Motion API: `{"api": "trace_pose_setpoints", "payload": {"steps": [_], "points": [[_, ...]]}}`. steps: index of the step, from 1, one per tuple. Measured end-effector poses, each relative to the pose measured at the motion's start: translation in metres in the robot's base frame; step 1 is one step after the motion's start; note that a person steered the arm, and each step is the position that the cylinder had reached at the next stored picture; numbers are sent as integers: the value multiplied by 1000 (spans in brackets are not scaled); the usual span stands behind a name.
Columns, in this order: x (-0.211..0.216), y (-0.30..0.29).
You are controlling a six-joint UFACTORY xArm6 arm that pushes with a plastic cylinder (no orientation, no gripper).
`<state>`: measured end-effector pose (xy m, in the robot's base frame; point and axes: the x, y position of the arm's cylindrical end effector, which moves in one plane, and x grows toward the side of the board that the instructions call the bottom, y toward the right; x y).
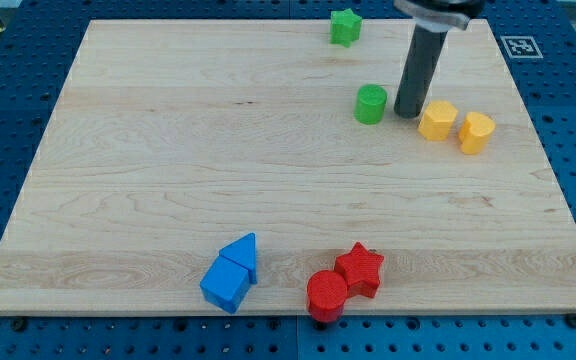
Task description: Place the yellow hexagon a bit bottom right to the green circle
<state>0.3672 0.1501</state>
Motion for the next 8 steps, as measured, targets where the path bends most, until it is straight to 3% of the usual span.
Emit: {"api": "trace_pose_setpoints", "payload": {"steps": [1, 3, 5, 8], "points": [[-23, -1], [-23, 13], [25, 52], [39, 5]]}}
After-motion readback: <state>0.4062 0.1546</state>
